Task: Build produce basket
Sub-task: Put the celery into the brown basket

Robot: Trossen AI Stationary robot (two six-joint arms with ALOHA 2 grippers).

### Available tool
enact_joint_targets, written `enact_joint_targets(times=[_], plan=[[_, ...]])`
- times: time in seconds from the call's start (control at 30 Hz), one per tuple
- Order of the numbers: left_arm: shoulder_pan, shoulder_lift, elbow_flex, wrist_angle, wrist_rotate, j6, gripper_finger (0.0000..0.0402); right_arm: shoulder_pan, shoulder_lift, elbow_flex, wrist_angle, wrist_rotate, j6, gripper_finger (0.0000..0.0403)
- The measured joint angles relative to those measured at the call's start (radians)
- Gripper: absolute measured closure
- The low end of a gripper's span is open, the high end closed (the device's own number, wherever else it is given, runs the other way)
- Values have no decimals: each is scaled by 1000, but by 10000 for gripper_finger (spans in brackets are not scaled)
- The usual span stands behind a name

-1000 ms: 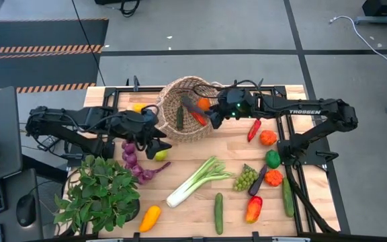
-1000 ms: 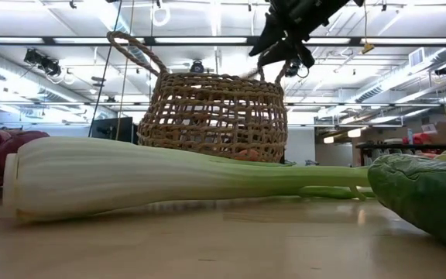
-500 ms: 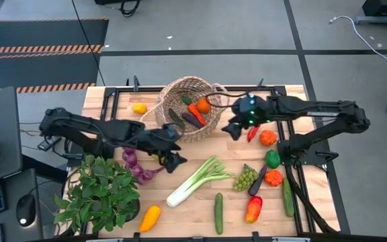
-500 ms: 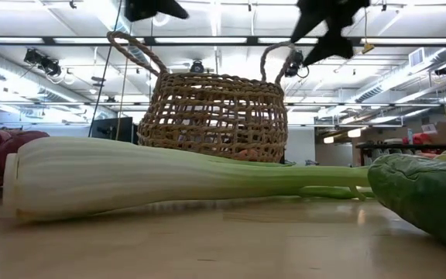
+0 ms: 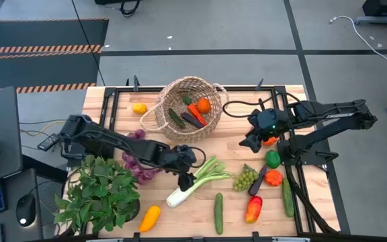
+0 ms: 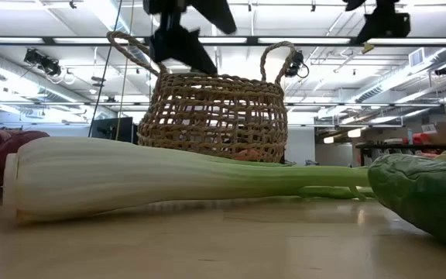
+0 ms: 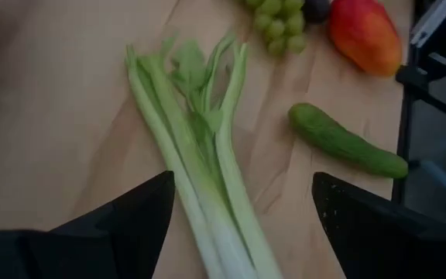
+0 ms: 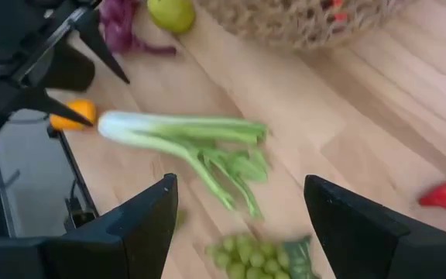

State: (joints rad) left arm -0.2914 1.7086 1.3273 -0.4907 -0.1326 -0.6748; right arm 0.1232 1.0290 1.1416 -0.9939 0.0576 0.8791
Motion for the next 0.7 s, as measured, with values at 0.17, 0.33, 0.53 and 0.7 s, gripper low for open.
enact_joint_targets(times=[0.17,0.33,0.53,0.7], plan=[[-6,73,0,-20,6,-50,87,40,-1,0,-3,-16,-11,119],[-3,148,0,-31,53,-116,86,95,0,0,-4,-9,-50,119],[2,214,0,-17,69,-196,86,125,0,0,-33,1,-143,119],[7,240,-1,13,114,-231,86,134,0,0,-81,2,-134,119]])
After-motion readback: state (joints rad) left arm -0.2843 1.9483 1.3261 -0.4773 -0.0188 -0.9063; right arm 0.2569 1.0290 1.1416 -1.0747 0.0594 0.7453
